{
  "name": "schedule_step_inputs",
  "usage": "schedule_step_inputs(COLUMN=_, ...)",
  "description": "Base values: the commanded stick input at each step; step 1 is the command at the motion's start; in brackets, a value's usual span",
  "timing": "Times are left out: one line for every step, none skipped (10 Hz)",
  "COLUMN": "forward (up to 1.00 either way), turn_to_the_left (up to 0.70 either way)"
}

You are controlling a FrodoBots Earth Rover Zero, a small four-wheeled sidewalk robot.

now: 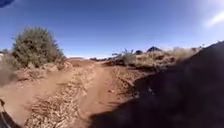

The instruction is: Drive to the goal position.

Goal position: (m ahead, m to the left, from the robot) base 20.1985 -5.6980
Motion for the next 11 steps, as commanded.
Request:
schedule_step_inputs(forward=0.50, turn_to_the_left=0.00)
schedule_step_inputs(forward=0.50, turn_to_the_left=0.07)
schedule_step_inputs(forward=0.50, turn_to_the_left=0.26)
schedule_step_inputs(forward=0.50, turn_to_the_left=0.46)
schedule_step_inputs(forward=0.50, turn_to_the_left=0.15)
schedule_step_inputs(forward=0.50, turn_to_the_left=0.00)
schedule_step_inputs(forward=0.50, turn_to_the_left=0.00)
schedule_step_inputs(forward=0.50, turn_to_the_left=0.00)
schedule_step_inputs(forward=0.50, turn_to_the_left=0.00)
schedule_step_inputs(forward=0.50, turn_to_the_left=0.00)
schedule_step_inputs(forward=0.50, turn_to_the_left=0.00)
